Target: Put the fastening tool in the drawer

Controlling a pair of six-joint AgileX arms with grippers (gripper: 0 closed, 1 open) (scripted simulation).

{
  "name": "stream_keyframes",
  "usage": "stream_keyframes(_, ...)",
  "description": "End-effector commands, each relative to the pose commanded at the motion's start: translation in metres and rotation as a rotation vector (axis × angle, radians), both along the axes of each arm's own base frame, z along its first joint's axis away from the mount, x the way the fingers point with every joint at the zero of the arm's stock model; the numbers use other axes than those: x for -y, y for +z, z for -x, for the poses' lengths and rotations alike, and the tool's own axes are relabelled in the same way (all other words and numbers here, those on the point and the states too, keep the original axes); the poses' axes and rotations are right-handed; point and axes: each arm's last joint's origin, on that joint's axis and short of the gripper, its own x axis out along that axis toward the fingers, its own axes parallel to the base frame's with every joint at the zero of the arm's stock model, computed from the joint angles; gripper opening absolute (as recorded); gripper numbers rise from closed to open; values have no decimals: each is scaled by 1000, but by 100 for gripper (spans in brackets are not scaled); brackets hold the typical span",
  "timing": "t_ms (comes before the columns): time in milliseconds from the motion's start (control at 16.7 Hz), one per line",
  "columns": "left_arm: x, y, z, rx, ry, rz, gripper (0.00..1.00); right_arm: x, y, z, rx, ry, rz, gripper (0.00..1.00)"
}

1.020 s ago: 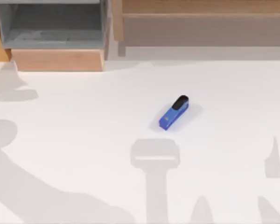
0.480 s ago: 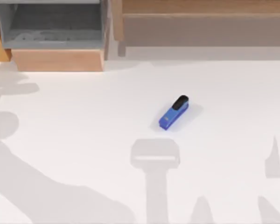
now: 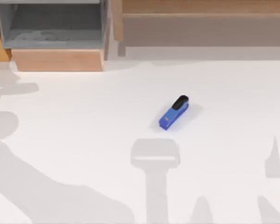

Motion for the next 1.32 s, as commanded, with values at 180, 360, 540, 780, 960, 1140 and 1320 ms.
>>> stream_keyframes(180,0,0,0,0,0,0,10,0,0,0,0,0,0,100)
stream_keyframes(360,0,0,0,0,0,0,0,0,0,0,0,0,0,100)
stream_keyframes(540,0,0,0,0,0,0,0,0,0,0,0,0,0,100)
stream_keyframes(780,-1,-5,1,-18,3,13,0,0,0,0,0,0,0,100)
stream_keyframes(960,-4,-2,10,-8,10,9,0,0,0,0,0,0,0,100)
stream_keyframes(1140,-4,-5,36,-20,8,16,0,0,0,0,0,0,0,100)
stream_keyframes(1320,-2,-7,60,-24,4,17,0,0,0,0,0,0,0,100)
